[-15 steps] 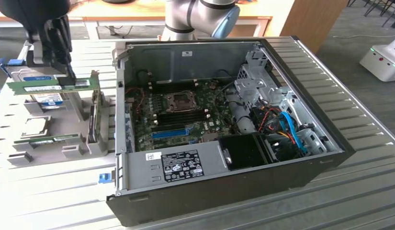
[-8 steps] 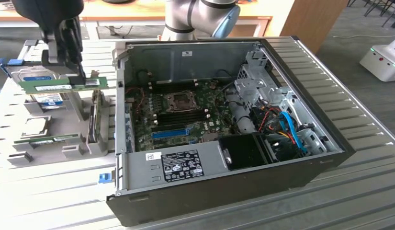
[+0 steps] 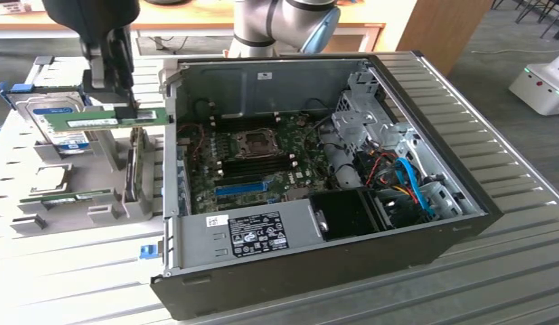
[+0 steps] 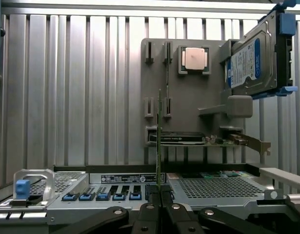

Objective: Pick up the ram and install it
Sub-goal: 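Pick up the ram and move it above insertion slot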

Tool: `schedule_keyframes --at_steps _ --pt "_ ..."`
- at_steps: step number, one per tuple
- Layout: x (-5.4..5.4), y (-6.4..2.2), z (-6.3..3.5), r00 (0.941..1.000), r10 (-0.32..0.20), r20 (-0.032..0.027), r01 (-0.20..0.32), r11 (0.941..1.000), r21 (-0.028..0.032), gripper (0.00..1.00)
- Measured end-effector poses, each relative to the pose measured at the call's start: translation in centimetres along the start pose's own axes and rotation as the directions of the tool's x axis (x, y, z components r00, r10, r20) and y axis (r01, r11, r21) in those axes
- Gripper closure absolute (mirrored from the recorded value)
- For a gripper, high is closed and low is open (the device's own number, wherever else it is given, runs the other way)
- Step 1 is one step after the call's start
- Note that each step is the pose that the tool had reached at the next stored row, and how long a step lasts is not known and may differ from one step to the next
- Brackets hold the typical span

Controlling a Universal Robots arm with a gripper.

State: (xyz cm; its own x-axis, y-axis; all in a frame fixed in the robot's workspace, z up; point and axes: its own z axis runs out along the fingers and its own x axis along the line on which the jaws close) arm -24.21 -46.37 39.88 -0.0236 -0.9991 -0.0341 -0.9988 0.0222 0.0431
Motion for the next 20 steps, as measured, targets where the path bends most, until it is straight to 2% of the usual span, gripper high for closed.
schedule_keyframes --at_steps 20 --pt "-0.1 -4.53 -0.19 1.0 0.0 0.0 0.0 1.0 -0.0007 0.88"
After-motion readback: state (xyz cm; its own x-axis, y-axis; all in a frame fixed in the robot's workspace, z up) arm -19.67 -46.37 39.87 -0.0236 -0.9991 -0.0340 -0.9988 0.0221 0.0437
